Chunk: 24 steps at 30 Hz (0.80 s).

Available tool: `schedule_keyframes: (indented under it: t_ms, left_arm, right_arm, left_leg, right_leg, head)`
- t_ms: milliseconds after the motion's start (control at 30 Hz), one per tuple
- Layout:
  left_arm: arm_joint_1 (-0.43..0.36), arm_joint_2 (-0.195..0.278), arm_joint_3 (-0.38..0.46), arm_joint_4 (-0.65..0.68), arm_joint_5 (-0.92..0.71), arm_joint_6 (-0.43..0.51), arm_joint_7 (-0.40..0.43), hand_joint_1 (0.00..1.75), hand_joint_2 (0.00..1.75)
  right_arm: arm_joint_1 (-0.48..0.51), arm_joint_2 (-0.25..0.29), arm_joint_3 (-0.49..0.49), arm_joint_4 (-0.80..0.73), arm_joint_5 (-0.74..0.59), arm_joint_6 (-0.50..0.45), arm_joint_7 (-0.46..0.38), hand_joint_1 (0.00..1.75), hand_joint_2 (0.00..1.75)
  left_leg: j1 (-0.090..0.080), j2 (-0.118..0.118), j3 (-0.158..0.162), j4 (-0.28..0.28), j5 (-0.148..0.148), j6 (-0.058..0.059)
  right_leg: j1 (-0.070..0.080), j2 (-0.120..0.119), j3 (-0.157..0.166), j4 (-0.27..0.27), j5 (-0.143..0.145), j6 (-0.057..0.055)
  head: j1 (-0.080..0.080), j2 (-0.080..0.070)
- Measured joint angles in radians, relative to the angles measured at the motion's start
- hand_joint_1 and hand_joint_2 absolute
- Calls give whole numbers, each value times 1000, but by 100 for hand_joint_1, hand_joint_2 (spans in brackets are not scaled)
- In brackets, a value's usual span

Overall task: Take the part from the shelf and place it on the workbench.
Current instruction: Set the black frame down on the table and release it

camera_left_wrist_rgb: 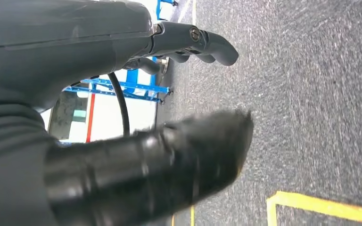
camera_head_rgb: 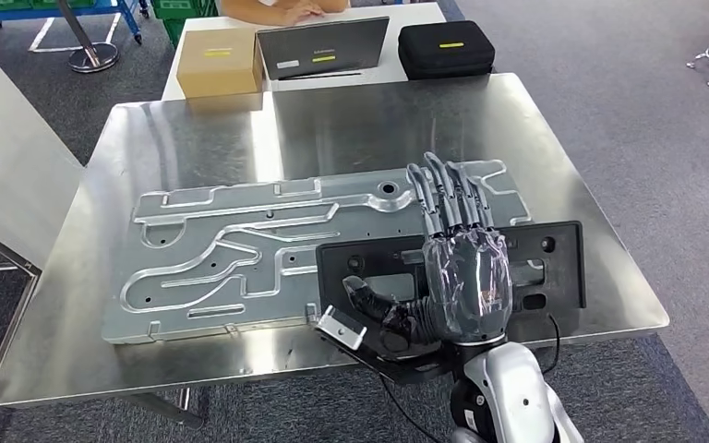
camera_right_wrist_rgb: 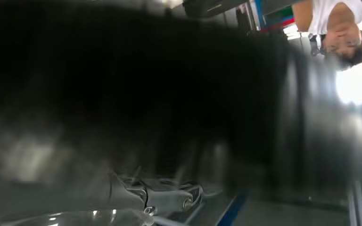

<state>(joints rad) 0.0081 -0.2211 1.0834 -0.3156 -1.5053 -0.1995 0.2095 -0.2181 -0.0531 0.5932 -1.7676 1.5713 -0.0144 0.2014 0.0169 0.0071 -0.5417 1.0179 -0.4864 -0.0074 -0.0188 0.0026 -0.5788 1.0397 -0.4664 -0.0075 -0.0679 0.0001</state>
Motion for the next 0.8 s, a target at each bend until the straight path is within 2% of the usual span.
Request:
schedule_keyframes:
  t_ms: [33,67,133,167,200,233,267,333,367,400,467,500,533,567,600,667,700,733,767,800]
  left_arm:
    - [0,-1,0,-1,0,2,0,0,175]
    - [0,-2,0,-2,0,4,0,0,175]
    - [1,-3,0,-5,0,6,1,0,175]
    - [1,-2,0,-7,0,6,1,0,175]
    - [2,-3,0,-8,0,7,1,0,175]
    - [2,-3,0,-9,0,7,1,0,175]
    - [2,-3,0,-10,0,7,2,0,175]
    - [1,-3,0,-12,0,7,2,0,175]
    - [0,-3,0,-12,0,7,3,0,175]
    - [-1,-3,0,-13,0,8,4,0,175]
    - [0,-4,0,-16,0,9,7,0,175]
    - [0,-5,1,-17,0,9,8,0,175]
    - [0,-5,1,-18,0,10,9,0,175]
    - [0,-6,3,-20,0,11,9,0,175]
    - [0,-6,6,-21,0,11,9,0,175]
    - [0,-7,14,-25,0,14,9,0,175]
    - [0,-7,18,-27,0,15,9,0,175]
    - [0,-7,21,-28,0,17,9,0,175]
    - [0,-8,24,-29,0,19,9,0,175]
    - [-1,-9,27,-30,0,20,9,0,175]
  right_arm:
    - [5,2,0,-7,0,1,-2,0,175]
    - [10,5,0,-13,0,1,-6,0,175]
    - [22,9,0,-19,0,1,-13,0,175]
    - [28,9,0,-20,0,1,-16,0,175]
    - [33,9,0,-21,0,1,-17,0,175]
    - [36,9,0,-22,0,1,-18,0,175]
    - [38,10,0,-24,0,1,-19,0,175]
    - [41,12,0,-28,0,1,-20,0,175]
    - [41,13,-1,-30,0,1,-20,0,175]
    - [42,14,-1,-32,0,0,-21,0,175]
    - [47,15,-1,-36,0,0,-22,0,175]
    - [51,15,-1,-39,0,0,-23,0,175]
    - [56,15,-1,-42,0,1,-24,0,175]
    - [61,15,-2,-45,0,4,-27,0,175]
    - [66,15,-2,-49,0,9,-31,0,175]
    - [79,15,-2,-58,0,25,-39,0,175]
    - [86,15,-2,-62,0,33,-41,0,175]
    - [92,15,-2,-66,0,38,-42,0,175]
    - [97,15,-2,-70,0,41,-44,0,175]
    - [101,15,-2,-76,0,43,-45,0,175]
  left_leg:
    - [2,0,-8,20,-19,-4]
    - [4,-1,-24,58,-51,-8]
    - [5,-2,-76,188,-132,-12]
    - [5,-2,-98,248,-159,-13]
    - [5,-2,-105,279,-166,-13]
    - [5,-2,-94,271,-153,-12]
    - [5,-2,-59,219,-125,-10]
    - [3,-4,31,71,-71,-4]
    - [1,-5,59,20,-53,0]
    - [-2,-7,70,-6,-48,4]
    - [-5,-8,59,-13,-38,14]
    - [-4,-6,52,-18,-33,21]
    - [-3,-4,45,-20,-23,29]
    - [-1,-1,35,-23,-12,38]
    - [-2,2,25,-23,-2,44]
    - [-8,4,2,-21,16,52]
    - [-11,5,-9,-19,23,53]
    - [-13,5,-20,-17,29,54]
    - [-15,5,-30,-13,34,53]
    - [-17,5,-38,-8,38,52]
  right_leg:
    - [0,0,-2,-4,5,-8]
    - [-1,-1,-6,-8,10,-16]
    - [3,-3,-18,-9,19,-25]
    - [5,-3,-24,-8,23,-27]
    - [7,-3,-30,-8,28,-27]
    - [9,-3,-36,-7,32,-26]
    - [9,-3,-40,-7,37,-24]
    - [11,-1,-48,-4,45,-16]
    - [11,-1,-50,-3,50,-10]
    - [12,-1,-52,-2,55,-4]
    - [13,-1,-55,-5,67,10]
    - [11,0,-60,-3,66,16]
    - [10,1,-67,6,53,21]
    - [10,1,-81,36,19,25]
    - [8,2,-98,86,-29,27]
    - [7,1,-130,211,-117,31]
    - [7,1,-131,250,-133,31]
    - [8,1,-116,256,-129,28]
    - [11,1,-81,222,-111,24]
    - [15,1,-29,156,-88,18]
  head:
    - [0,0]
    - [0,0]
    - [-1,0]
    - [-1,0]
    - [-1,0]
    - [-1,0]
    - [-1,0]
    - [-1,0]
    - [0,0]
    - [0,0]
    - [1,0]
    - [1,0]
    - [1,0]
    - [1,0]
    - [2,0]
    - [2,0]
    - [2,0]
    - [2,0]
    - [2,0]
    - [2,0]
